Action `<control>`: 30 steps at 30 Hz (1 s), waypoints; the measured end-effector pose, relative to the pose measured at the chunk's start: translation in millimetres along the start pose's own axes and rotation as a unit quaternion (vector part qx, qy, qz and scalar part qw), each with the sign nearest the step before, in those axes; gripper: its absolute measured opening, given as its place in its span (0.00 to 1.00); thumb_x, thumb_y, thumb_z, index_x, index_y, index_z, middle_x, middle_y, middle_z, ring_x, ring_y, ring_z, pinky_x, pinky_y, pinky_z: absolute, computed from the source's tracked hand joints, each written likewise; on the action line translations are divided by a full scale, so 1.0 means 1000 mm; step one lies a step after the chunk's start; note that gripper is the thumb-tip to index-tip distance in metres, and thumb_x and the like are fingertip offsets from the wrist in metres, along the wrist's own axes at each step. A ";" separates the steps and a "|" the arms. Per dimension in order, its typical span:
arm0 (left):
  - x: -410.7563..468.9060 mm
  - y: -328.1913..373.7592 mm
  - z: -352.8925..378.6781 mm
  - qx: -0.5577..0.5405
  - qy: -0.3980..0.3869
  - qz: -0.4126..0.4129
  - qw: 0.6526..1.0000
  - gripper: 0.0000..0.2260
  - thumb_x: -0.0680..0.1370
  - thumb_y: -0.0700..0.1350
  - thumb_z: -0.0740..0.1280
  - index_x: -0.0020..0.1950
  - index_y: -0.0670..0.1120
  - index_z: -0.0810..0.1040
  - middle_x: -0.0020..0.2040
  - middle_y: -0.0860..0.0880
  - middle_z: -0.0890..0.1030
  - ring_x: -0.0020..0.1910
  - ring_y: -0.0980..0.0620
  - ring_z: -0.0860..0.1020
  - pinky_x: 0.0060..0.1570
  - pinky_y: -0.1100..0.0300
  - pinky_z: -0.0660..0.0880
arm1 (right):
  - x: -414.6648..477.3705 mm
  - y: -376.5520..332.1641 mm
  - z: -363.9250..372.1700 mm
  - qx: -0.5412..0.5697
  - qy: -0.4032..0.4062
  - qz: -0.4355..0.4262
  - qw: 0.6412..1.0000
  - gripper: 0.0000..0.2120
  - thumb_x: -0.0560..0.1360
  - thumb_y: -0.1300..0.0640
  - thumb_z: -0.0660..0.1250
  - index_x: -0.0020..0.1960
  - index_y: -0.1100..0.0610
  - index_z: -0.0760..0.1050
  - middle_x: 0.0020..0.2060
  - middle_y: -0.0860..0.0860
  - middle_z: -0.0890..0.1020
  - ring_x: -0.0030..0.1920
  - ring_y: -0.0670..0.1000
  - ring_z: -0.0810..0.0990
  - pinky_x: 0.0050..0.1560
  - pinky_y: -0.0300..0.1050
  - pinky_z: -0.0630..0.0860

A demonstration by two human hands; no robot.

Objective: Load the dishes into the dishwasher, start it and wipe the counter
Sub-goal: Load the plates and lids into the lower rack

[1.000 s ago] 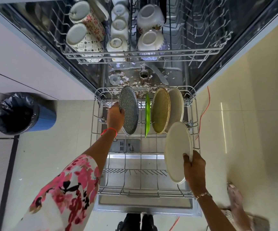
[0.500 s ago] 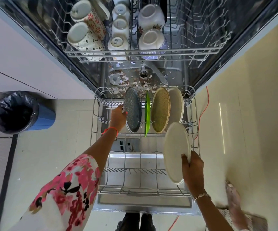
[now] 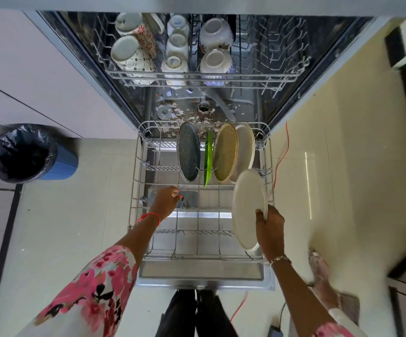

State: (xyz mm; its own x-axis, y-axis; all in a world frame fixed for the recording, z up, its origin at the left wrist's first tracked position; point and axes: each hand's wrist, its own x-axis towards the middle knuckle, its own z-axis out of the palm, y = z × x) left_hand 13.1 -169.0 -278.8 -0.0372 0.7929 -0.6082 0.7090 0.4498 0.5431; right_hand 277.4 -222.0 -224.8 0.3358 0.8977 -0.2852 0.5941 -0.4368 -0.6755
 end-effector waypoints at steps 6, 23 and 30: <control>-0.061 -0.004 0.053 -0.009 -0.083 0.019 0.996 0.09 0.74 0.37 0.67 0.52 0.34 0.79 0.49 0.36 0.81 0.49 0.40 0.80 0.52 0.54 0.75 | 0.007 0.010 -0.035 0.014 0.051 0.008 0.999 0.06 0.75 0.67 0.62 0.46 0.71 0.76 0.40 0.66 0.80 0.39 0.59 0.77 0.42 0.46 0.73; -0.080 -0.018 0.188 0.228 -0.189 0.044 0.954 0.20 0.79 0.35 0.56 0.70 0.48 0.69 0.64 0.45 0.76 0.63 0.51 0.74 0.62 0.60 0.68 | 0.156 0.044 -0.027 0.035 0.012 -0.118 0.992 0.13 0.74 0.60 0.58 0.43 0.70 0.75 0.36 0.61 0.78 0.36 0.53 0.73 0.38 0.41 0.66; -0.076 -0.025 0.189 0.159 -0.195 0.037 0.967 0.18 0.79 0.34 0.59 0.67 0.46 0.71 0.63 0.45 0.77 0.57 0.55 0.78 0.58 0.70 0.70 | 0.203 0.028 0.004 0.037 -0.038 -0.096 0.994 0.13 0.71 0.54 0.54 0.41 0.62 0.72 0.36 0.54 0.72 0.39 0.51 0.69 0.39 0.43 0.63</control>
State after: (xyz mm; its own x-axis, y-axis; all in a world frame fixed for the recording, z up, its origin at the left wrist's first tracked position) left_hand 131.6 -318.0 -355.3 0.2464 0.5757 -0.7797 0.8827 0.1988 0.4257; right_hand 359.6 -52.0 -304.7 0.1637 0.9669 -0.1958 0.5853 -0.2550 -0.7697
